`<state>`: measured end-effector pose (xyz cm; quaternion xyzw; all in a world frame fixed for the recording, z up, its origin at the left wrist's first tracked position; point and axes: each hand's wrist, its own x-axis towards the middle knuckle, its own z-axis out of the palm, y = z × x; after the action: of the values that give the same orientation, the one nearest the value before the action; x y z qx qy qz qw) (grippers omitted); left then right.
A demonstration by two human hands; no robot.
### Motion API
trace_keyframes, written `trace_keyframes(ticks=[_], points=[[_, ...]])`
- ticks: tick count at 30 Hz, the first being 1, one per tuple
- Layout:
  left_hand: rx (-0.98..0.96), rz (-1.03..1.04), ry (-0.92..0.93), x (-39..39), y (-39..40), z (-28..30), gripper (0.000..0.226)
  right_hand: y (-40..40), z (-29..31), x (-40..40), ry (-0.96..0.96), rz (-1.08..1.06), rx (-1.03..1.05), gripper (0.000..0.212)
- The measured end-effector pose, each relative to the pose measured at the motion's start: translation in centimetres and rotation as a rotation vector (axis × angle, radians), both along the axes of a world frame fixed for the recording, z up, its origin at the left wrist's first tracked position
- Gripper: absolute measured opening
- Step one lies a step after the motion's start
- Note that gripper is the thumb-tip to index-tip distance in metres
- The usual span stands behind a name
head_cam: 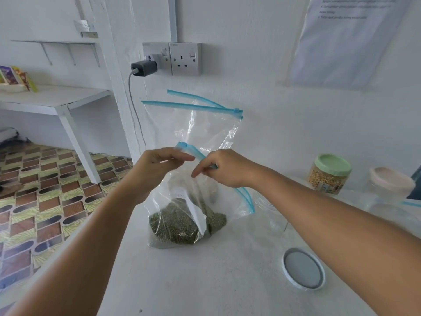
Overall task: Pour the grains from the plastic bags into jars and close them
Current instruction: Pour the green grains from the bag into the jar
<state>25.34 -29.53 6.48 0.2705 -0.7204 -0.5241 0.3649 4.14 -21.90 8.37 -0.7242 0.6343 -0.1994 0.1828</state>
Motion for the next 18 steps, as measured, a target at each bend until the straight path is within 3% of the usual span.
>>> trace_keyframes(ticks=[6,10,13,18], points=[[0.119,0.207,0.096,5.4,3.3,-6.5,0.026,-0.4,-0.6,-0.1,-0.055,-0.039,-0.076,0.027],[0.129,0.338,-0.077,7.4,3.5,-11.2,0.026,-0.3,-0.8,-0.5,-0.108,-0.07,-0.074,0.029],[0.251,0.302,-0.141,7.5,2.7,-12.8,0.012,0.0,-1.0,-0.8,-0.125,-0.085,-0.096,0.028],[0.395,0.112,-0.112,6.4,1.9,-12.5,0.026,0.3,-1.3,-1.1,-0.162,-0.098,-0.081,0.031]])
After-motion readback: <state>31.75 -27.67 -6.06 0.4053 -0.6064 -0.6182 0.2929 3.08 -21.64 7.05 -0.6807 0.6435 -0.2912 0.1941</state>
